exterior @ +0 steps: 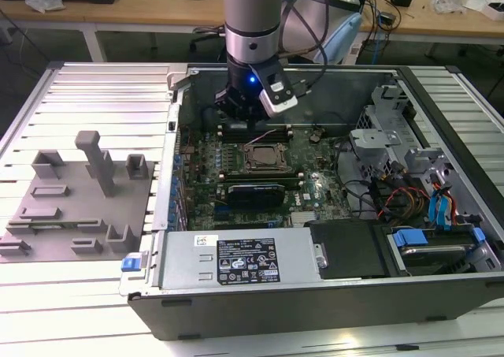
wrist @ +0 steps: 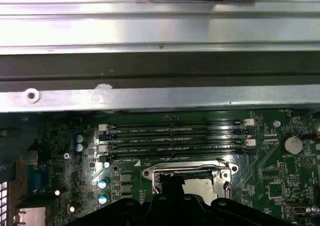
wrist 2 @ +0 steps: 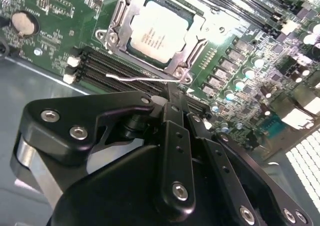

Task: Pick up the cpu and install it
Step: 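Install the first cpu locking lever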

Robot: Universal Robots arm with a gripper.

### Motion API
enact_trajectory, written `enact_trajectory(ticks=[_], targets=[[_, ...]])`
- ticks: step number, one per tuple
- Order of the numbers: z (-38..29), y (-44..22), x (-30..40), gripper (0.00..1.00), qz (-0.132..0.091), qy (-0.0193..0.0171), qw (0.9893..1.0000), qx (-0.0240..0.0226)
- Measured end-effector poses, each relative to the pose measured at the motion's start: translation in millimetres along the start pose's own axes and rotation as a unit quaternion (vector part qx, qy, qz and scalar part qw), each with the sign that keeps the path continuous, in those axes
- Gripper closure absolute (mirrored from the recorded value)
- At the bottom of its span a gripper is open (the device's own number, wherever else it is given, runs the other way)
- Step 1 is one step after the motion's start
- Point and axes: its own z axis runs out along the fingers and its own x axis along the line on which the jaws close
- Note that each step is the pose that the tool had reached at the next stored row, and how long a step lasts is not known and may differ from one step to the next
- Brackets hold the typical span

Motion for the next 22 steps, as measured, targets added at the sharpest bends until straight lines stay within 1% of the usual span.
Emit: enact_trajectory(ticks=[3, 5, 7, 9, 14, 15, 17, 20, 22], targets=[[4.6, -0.2, -4.0, 0.89, 0.006, -0.0006, 1.0000, -0.0001], [5.7, -0.3, -6.4, 0.89, 0.007, -0.0005, 1.0000, -0.0024], [7.1, -0.2, -8.9, 0.89, 0.008, -0.0004, 0.9999, -0.0066], [8.3, -0.1, -11.9, 0.89, 0.008, -0.0003, 0.9999, -0.0083], [10.8, 0.2, -22.2, 0.89, 0.008, -0.0004, 0.9999, -0.0083], [11.0, 0.3, -23.4, 0.89, 0.009, -0.0003, 0.9999, -0.0083], [11.9, 2.9, -24.3, 0.89, 0.009, -0.0003, 0.9999, -0.0082], [13.2, 8.8, -24.0, 0.89, 0.009, -0.0004, 0.9999, -0.0082], [14.2, 10.6, -23.8, 0.89, 0.010, -0.0006, 0.9999, -0.0082]])
